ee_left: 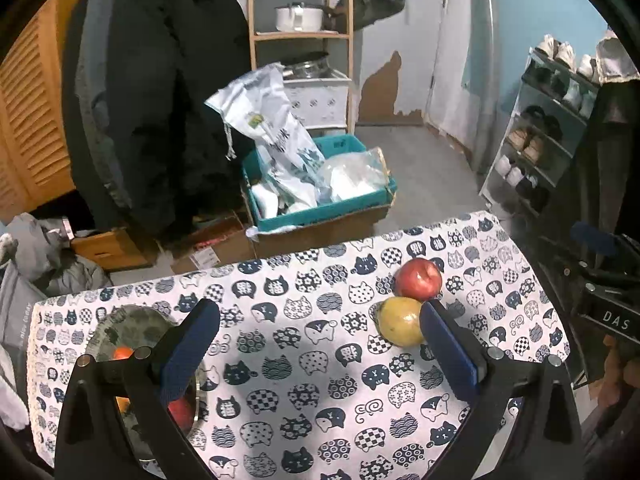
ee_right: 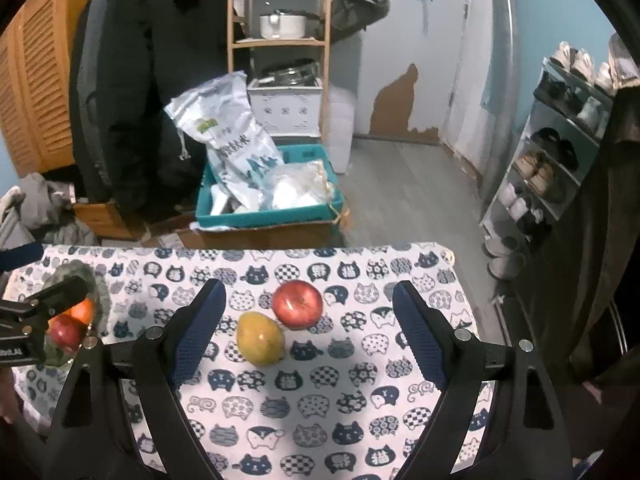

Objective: Organize fruits
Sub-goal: 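Move both open tools toward the yellow pear and red apple on the cloth, then close left tool on the yellow pear while right tool grasps the red apple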

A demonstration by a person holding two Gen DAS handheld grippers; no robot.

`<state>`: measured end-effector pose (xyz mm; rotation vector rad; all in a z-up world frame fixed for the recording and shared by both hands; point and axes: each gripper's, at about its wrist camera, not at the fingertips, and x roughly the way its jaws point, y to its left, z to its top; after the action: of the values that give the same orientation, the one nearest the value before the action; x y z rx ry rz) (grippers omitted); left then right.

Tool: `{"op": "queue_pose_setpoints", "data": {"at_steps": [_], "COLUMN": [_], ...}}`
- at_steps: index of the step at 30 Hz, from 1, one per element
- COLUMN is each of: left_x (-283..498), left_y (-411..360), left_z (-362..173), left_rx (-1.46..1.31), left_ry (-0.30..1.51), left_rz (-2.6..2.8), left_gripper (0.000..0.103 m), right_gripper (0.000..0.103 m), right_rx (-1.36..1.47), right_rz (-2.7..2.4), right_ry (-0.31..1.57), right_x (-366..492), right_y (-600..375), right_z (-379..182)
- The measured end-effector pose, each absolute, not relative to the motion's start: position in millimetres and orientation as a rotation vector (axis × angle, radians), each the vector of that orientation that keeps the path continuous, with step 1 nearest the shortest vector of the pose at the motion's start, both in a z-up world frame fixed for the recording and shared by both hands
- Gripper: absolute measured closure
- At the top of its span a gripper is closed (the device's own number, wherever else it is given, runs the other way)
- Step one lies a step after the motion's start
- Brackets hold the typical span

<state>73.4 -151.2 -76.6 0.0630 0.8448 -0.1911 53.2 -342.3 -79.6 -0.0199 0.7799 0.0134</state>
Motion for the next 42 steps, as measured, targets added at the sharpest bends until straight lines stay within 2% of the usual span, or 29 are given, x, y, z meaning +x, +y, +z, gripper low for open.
{"op": "queue_pose_setpoints", "data": {"at_steps": [24,35,42], "left_x": [118,133,138], "left_y": [-194,-226,-238], "left_z": [-170,-214,-223], "left_rx": [0.041,0.131,0.105], "left_ry": [1.053,1.119,1.131], "left_rz": [-0.175,-0.173,-0.21], "left_gripper": [0.002,0.002,0.002], "right_gripper": [0.019,0.019,0.019], "right_rx": [0.003,0.083,0.117], "right_rz": [-0.045,-0.053,-0.106], "right_ry": [1.004,1.132,1.176], "right_x": [88,113,122], "right_y": [-375,-395,-414], "right_z": [-162,-202,-220]}}
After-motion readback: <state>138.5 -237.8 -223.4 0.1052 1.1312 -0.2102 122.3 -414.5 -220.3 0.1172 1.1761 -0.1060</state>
